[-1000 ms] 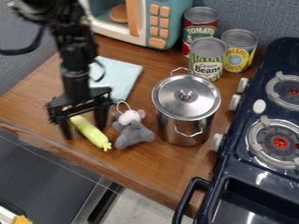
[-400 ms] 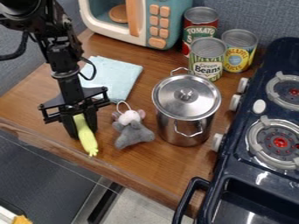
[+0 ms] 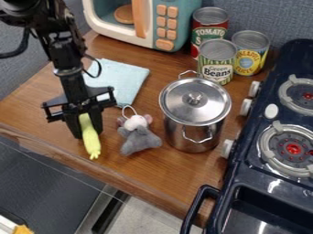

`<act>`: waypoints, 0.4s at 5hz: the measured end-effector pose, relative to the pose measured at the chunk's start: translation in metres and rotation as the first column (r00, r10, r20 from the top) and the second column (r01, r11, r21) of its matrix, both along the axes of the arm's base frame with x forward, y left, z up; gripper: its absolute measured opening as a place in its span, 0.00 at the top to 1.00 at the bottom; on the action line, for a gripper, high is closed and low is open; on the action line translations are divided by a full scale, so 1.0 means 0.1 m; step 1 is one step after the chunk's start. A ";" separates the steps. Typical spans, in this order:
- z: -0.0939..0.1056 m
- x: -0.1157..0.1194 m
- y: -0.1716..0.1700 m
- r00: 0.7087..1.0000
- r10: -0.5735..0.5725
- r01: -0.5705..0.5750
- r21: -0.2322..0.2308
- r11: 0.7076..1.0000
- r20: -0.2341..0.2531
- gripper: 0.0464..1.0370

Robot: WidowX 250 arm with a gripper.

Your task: Take the yellow spoon and place it on top of the cloth

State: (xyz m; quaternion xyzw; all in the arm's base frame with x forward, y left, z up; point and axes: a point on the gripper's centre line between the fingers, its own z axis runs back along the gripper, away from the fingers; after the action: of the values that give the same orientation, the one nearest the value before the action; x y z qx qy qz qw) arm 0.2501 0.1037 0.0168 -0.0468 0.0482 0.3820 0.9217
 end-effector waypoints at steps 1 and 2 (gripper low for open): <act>0.17 0.12 0.11 0.997 -0.071 0.072 -0.013 0.997 0.025 0.66; 0.33 0.26 0.25 0.987 -0.160 0.161 -0.019 0.987 0.023 0.66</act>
State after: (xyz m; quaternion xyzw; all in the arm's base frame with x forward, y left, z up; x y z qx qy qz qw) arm 0.2758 0.1282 0.0496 -0.0563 0.0456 0.3054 0.9495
